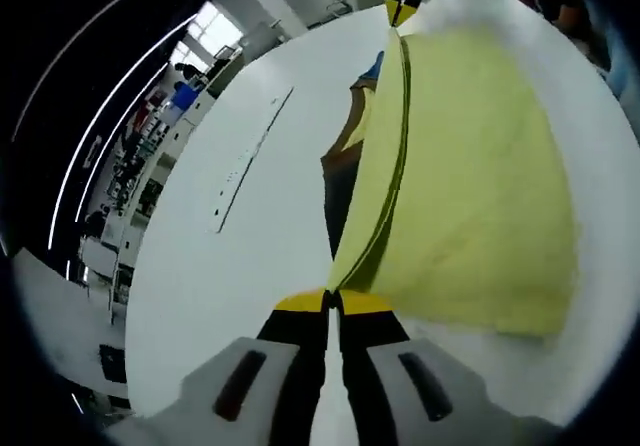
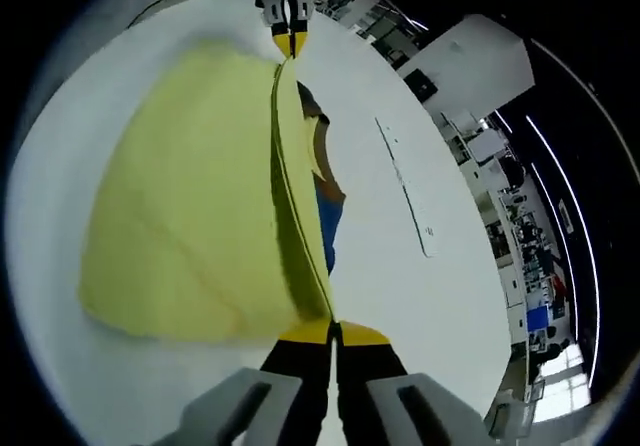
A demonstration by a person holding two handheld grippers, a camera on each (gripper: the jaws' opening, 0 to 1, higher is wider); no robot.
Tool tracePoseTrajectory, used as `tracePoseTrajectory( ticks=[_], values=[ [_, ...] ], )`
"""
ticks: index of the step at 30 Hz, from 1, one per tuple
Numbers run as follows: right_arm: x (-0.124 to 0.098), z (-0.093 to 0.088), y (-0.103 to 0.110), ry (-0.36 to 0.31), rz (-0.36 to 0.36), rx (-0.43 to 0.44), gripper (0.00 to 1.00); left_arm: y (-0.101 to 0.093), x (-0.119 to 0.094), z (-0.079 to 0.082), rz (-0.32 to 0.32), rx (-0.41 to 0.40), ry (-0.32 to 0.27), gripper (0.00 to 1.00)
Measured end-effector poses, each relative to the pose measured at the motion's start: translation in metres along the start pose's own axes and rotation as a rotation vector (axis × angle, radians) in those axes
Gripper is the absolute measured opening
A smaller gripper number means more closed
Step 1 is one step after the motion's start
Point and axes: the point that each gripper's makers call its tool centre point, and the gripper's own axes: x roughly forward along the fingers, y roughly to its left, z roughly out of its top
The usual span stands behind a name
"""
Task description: Fold the garment on the visible template until the final outline fits inside the template.
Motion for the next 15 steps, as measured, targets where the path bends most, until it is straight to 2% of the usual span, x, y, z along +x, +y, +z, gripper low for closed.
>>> tracePoseTrajectory(
  ticks=[2, 3, 4, 5, 6, 8, 9, 11, 12, 15],
  values=[
    [0.003, 0.000, -0.005, -0.004, -0.007, 0.066, 0.00, 0.009, -0.001, 0.003, 0.034, -0.085, -0.033, 0.00],
    [0.006, 0.000, -0.008, -0.005, -0.012, 0.112, 0.00, 0.012, -0.001, 0.002, 0.033, -0.148, -0.031, 0.00],
    [0.008, -0.001, -0.010, -0.001, -0.012, 0.143, 0.00, 0.015, 0.001, 0.003, 0.029, -0.243, -0.039, 0.00],
    [0.010, -0.001, -0.011, -0.001, -0.010, 0.186, 0.00, 0.018, 0.002, 0.003, 0.035, -0.293, -0.049, 0.00],
    [0.012, -0.002, -0.012, -0.001, -0.010, 0.205, 0.00, 0.019, 0.004, 0.001, 0.025, -0.371, -0.038, 0.00],
    [0.016, -0.004, -0.012, 0.010, 0.002, 0.272, 0.00, 0.021, 0.007, 0.002, 0.021, -0.480, -0.050, 0.00],
    [0.018, -0.004, -0.012, 0.010, 0.009, 0.297, 0.00, 0.022, 0.009, 0.000, 0.022, -0.562, -0.047, 0.00],
    [0.023, -0.008, -0.012, 0.023, 0.018, 0.369, 0.00, 0.022, 0.013, -0.002, 0.011, -0.659, -0.053, 0.00],
    [0.024, -0.008, -0.012, 0.021, 0.023, 0.419, 0.00, 0.023, 0.014, -0.003, 0.015, -0.672, -0.052, 0.00],
    [0.026, -0.010, -0.012, 0.024, 0.021, 0.452, 0.00, 0.021, 0.017, -0.005, 0.009, -0.678, -0.040, 0.00]
  ],
)
